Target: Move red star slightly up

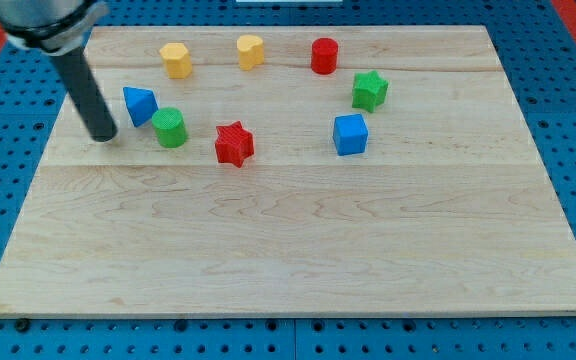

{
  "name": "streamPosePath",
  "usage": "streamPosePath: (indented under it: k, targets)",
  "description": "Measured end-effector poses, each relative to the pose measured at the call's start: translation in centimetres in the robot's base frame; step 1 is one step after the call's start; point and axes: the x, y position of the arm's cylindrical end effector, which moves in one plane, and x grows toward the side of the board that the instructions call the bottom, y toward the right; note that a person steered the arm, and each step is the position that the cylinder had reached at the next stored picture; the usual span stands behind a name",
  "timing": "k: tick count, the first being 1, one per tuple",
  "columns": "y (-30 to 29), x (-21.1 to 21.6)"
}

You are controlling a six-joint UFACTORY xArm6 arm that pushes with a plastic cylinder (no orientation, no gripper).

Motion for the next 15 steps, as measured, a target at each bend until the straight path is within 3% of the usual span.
streamPosePath:
  k: [2,3,5,8,9,11,15]
  targets:
    - [1.2,-4.6]
    - [3.1,-3.8]
    - [-0.1,0.5]
    - [0.6,1.6]
    - [2.3,4.9]
    - [10.4,4.1]
    - [14.8,3.9]
